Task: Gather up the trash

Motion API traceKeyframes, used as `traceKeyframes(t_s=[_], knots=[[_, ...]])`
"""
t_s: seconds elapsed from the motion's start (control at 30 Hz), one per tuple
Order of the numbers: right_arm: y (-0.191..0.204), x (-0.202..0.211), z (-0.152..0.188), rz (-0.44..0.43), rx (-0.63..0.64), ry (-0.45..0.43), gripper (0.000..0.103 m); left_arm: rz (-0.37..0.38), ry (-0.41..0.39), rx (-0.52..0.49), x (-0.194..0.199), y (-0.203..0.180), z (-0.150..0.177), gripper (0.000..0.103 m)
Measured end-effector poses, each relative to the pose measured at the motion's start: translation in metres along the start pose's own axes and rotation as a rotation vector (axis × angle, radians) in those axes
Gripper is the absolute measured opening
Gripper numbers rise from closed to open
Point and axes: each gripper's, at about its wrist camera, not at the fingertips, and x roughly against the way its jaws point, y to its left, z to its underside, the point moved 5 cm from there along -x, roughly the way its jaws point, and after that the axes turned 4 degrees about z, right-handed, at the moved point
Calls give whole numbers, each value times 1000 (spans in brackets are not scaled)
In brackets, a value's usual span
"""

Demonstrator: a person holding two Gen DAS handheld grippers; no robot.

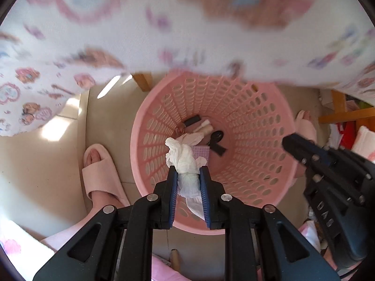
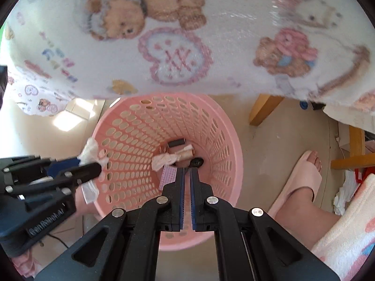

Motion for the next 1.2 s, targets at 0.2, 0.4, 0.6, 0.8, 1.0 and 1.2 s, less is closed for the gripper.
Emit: traceKeyframes(t_s=[0.2,0.4,0.6,0.8,1.0,1.2], knots=[[2,-21,6,20,-14,50,5,-52,-10,-15,-7,7,3,48],[-4,-14,5,47,-36,13,45,-76,-20,-2,-2,10,2,72],[-3,-1,3,80,3,-28,60,-132,-35,4,14,12,3,80],[2,25,-4,169,74,-76,83,-150,-133,27,58,21,2,81],[4,72,-10,113,76,-146,86,-165,-277,28,112,27,-1,82],[5,127,-13,91,95,-265,87,-126,-421,6,167,26,-4,82]])
